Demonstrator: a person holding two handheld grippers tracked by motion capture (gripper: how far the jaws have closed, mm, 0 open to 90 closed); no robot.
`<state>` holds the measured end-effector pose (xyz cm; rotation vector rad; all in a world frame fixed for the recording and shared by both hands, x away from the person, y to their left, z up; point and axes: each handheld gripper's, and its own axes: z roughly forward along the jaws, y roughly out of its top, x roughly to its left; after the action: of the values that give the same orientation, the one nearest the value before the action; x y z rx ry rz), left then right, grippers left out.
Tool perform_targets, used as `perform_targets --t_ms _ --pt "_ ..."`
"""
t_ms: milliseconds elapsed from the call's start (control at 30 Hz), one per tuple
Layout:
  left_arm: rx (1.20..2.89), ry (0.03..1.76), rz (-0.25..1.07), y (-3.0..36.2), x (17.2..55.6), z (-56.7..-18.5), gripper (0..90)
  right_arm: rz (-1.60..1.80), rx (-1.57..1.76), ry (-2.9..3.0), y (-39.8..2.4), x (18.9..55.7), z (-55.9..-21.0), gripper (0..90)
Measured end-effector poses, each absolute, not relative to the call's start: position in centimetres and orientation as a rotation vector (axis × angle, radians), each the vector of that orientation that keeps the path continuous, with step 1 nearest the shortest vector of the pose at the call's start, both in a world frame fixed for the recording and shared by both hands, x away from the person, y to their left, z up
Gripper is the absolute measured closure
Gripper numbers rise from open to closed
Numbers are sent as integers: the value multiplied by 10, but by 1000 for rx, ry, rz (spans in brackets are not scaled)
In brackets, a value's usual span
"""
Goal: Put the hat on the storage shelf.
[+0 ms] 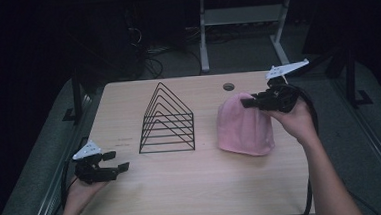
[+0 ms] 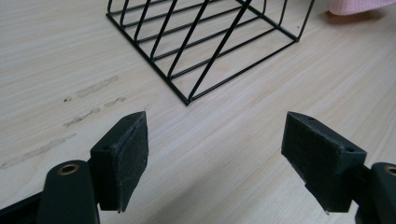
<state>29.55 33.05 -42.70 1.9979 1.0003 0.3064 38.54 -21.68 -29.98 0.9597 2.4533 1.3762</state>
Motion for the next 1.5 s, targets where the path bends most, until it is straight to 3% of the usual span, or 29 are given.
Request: perform_targets --t_ms 1500 --pt "2045 762 247 306 302 -359 236 1468 621 2420 -153 373 -189 763"
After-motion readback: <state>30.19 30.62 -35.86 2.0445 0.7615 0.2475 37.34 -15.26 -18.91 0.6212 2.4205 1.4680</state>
